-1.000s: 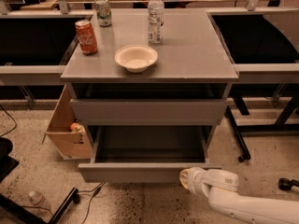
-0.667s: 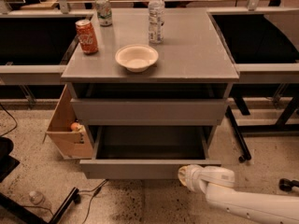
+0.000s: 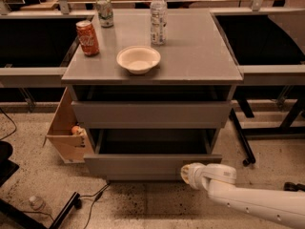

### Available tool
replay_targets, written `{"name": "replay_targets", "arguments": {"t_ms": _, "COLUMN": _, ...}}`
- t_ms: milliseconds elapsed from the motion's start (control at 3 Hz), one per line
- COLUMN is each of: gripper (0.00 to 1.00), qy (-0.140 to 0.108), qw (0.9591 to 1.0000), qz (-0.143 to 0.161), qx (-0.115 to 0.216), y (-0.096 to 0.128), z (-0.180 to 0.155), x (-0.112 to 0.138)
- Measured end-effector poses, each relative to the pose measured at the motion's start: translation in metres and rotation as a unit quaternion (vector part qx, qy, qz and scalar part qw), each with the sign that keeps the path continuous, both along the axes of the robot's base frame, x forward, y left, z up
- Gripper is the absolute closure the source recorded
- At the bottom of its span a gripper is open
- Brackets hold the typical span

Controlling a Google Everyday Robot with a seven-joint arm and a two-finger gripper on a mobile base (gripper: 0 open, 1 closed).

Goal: Close middle drawer

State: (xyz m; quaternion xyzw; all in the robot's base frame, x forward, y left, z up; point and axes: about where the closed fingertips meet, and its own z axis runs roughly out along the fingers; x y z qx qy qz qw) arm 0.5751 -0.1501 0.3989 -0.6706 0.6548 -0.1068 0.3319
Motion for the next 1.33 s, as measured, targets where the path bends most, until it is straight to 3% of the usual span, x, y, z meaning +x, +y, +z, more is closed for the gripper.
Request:
{"name": "replay_targets", "arguments": {"t_ms": 333, "gripper": 1.00, "qy": -0.004, "qw": 1.0000, "qz": -0.001, "qx": 0.003, "y": -0.001, "z": -0.003, "x": 0.040}}
{"name": "replay_targets", "arguments": {"t_ms": 667, "gripper": 1.00, "qy": -0.004, "qw": 1.0000, "qz": -0.001, "qx": 0.003, "y": -0.001, "z": -0.003, "x": 0.038}}
{"name": "replay_targets", "arguments": {"t_ms": 1000, "gripper": 1.00, "qy": -0.006, "qw": 0.9999, "qz": -0.006, "qx": 0.005, "y": -0.004, "z": -0.006, "x": 0.073}}
{"name": "replay_targets", "arguments": {"t_ms": 1333, "gripper": 0.97, "qy": -0.006, "qw": 0.9999, "qz": -0.006, "qx": 0.005, "y": -0.004, "z": -0.006, "x": 0.073}}
